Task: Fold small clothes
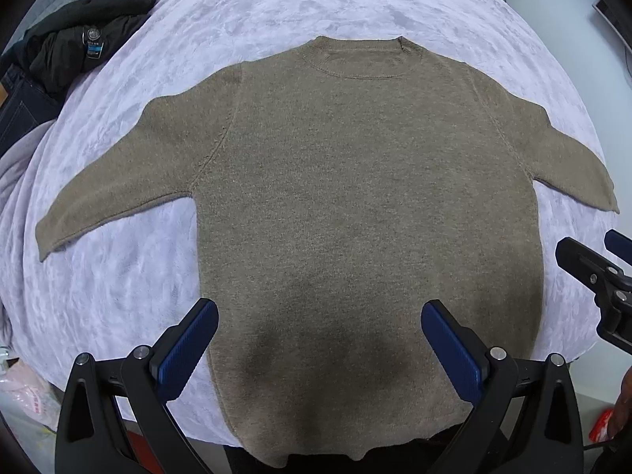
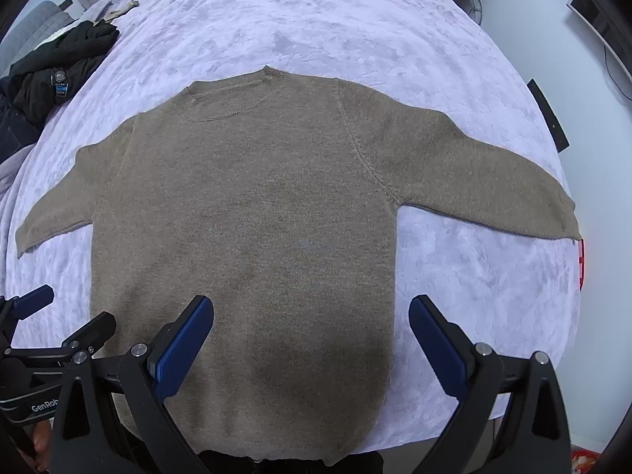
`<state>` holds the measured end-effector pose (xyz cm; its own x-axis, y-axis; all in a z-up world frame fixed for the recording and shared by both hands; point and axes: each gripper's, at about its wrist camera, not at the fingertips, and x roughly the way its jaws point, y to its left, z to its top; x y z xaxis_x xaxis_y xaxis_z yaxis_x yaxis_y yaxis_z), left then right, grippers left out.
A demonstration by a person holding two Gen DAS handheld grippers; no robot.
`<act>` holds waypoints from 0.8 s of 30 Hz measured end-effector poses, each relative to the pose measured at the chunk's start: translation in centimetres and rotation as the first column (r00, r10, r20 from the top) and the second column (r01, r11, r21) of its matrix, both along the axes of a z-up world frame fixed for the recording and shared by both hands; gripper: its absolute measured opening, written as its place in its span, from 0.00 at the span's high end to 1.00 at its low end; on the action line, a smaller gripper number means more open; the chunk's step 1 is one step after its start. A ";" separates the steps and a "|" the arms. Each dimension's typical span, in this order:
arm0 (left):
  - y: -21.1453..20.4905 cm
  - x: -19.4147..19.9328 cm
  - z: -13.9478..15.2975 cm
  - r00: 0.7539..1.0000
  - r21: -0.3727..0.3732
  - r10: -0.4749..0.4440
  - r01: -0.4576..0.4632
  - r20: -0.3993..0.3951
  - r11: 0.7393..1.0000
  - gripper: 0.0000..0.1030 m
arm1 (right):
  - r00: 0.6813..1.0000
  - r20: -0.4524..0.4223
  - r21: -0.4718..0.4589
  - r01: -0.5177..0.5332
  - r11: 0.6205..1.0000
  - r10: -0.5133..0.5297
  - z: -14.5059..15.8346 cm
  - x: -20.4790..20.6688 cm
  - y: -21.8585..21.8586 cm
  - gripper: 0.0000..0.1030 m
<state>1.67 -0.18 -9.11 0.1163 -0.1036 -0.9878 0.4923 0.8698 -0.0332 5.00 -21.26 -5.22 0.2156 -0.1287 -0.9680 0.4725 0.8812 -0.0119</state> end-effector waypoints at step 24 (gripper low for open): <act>7.7 4.5 -1.1 0.985 -0.112 0.173 -0.173 -0.008 0.978 0.00 | 0.999 -0.015 -0.039 -0.051 0.998 0.050 -0.3 2.6 3.6 0.03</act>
